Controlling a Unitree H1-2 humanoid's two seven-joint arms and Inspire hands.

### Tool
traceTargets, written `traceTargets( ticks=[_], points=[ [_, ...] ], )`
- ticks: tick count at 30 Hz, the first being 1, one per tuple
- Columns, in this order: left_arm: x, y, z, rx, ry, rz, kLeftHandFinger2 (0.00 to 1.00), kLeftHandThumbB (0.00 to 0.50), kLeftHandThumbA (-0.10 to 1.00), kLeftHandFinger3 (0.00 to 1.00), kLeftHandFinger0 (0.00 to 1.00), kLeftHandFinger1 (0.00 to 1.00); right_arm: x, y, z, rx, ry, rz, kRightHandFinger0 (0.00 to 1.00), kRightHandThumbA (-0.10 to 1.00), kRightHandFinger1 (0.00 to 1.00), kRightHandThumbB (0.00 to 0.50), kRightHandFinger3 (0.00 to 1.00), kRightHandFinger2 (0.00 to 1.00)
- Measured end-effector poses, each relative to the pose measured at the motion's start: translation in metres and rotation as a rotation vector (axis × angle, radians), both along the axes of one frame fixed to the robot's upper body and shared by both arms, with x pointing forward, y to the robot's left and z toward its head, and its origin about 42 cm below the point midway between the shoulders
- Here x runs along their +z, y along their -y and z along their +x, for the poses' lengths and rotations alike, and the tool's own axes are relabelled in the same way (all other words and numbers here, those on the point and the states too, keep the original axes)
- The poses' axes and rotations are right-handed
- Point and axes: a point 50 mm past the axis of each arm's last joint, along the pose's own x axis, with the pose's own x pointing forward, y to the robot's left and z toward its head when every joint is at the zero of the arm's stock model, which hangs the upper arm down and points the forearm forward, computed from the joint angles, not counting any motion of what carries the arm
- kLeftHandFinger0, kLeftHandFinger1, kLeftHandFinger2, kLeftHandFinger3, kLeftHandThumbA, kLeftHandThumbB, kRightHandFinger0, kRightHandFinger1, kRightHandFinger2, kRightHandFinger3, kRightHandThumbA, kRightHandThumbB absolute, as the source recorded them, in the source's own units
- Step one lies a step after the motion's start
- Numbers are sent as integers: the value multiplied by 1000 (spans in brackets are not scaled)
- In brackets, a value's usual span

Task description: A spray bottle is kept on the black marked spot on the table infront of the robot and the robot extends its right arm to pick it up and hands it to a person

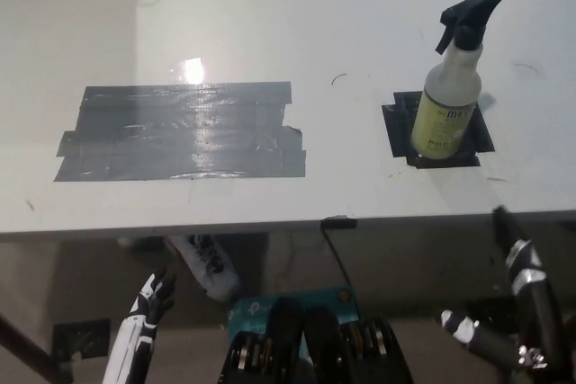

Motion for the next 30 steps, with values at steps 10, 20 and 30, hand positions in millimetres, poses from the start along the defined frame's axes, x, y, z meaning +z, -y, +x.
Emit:
traceTargets(
  ticks=[10,20,30],
  points=[
    [-1,-3,0,10,-13,-2,1000,391,1000,1000,1000,1000,47,12,75,-83,103,-14,1000,1000,1000,337,1000,1000],
    [-3,-3,-2,10,-22,-5,1000,345,1000,1000,1000,1000,43,20,148,-133,-62,-9,1000,1000,1000,309,1000,1000],
    [-6,2,-2,-3,-25,-8,1000,320,1000,1000,1000,1000,49,15,204,-129,-187,7,1000,1000,1000,372,1000,1000]
  ],
)
